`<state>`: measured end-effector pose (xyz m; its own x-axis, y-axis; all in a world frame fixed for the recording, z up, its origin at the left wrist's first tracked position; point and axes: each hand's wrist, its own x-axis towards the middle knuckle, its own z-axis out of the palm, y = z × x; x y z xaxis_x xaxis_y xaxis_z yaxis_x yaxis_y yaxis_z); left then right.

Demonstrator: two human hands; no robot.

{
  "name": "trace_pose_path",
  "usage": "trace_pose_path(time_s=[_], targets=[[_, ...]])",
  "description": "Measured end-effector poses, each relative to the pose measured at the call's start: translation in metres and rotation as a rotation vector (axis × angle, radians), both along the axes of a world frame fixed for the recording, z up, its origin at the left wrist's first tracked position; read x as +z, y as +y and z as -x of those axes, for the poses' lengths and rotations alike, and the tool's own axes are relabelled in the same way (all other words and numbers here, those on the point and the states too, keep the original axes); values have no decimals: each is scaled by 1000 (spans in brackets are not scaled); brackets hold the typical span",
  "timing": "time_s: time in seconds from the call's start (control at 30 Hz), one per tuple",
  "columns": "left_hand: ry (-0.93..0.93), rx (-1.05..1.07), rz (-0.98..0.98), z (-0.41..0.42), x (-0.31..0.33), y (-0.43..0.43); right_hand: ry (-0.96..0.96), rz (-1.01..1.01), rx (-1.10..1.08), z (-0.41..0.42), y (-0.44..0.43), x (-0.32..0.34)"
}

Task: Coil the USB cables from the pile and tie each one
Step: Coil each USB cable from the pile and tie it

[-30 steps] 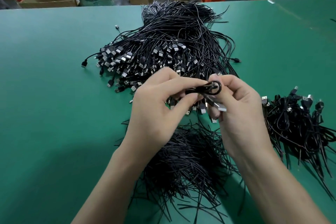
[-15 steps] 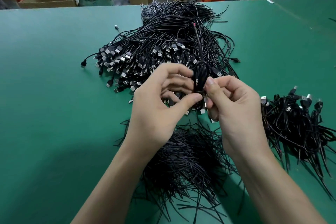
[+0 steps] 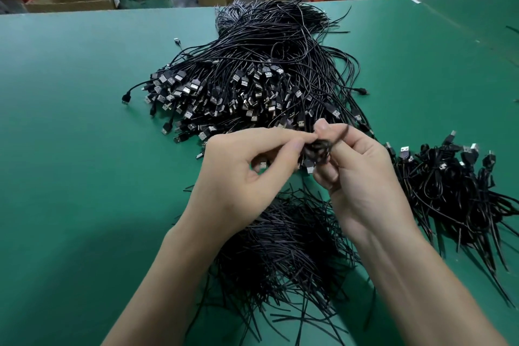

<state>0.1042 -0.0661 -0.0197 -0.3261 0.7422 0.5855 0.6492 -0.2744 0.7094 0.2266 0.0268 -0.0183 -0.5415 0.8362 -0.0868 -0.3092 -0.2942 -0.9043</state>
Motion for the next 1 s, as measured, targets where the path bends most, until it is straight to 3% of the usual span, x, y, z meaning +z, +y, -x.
trace_pose_path(time_s=[0.1, 0.33, 0.53, 0.8, 1.0], targets=[[-73, 1, 36, 0, 2, 1, -3, 31, 0, 0, -2, 2], [-55, 37, -30, 0, -3, 4, 70, 143, 26, 1, -3, 3], [231, 84, -36, 7, -5, 3, 70, 236, 31, 3, -5, 4], [-98, -70, 89, 6, 1, -2, 4, 154, 9, 4, -8, 2], [-98, -13, 116, 8, -2, -1, 63, 173, 43, 6, -5, 2]])
